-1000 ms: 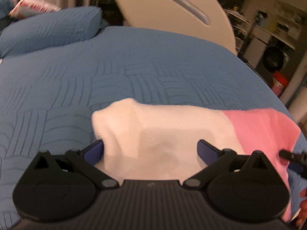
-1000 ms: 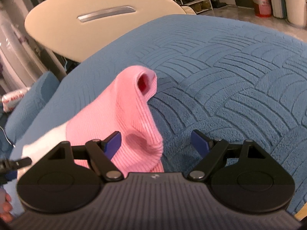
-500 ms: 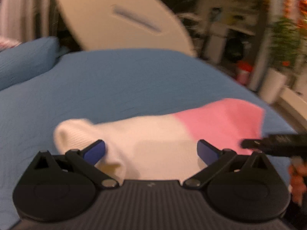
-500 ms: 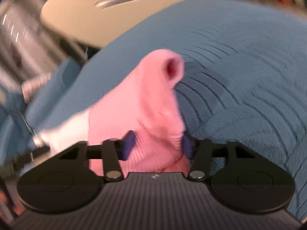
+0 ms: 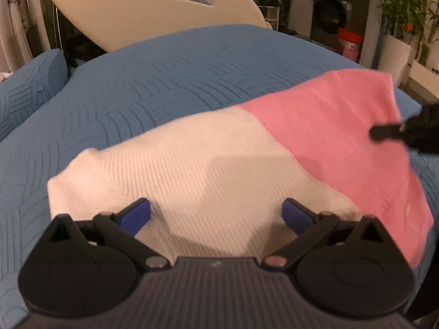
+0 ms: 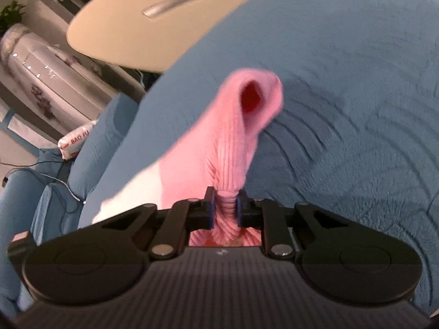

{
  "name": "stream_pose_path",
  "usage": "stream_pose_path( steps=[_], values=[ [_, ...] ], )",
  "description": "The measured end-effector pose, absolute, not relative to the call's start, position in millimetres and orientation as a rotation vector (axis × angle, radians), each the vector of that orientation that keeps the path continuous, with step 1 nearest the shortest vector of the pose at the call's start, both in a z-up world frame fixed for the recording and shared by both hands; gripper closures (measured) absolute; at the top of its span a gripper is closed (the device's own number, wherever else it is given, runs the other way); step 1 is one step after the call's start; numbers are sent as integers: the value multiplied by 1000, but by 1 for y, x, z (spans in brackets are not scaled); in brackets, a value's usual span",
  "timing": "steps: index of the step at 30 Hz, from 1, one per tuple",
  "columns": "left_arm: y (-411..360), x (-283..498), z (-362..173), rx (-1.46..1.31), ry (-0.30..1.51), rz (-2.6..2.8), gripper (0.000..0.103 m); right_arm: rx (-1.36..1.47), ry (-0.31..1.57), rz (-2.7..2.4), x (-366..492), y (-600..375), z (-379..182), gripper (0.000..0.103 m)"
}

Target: Fold clothes

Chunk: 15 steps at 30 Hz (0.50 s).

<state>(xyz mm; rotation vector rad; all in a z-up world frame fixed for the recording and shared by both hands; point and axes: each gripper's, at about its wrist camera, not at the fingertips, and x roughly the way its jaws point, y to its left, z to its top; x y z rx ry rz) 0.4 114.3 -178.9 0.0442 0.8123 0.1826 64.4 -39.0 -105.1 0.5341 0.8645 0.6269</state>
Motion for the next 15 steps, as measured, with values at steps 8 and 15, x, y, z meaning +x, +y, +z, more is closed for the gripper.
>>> stream_pose_path(
  steps=[8,15],
  values=[
    [140,-15,-147,98,750,329,6,356,727,795,23,36,-39,87],
    [230,-84,-105,-192,519,731,3,-204,629,988,-60,158,-36,82]
  ],
)
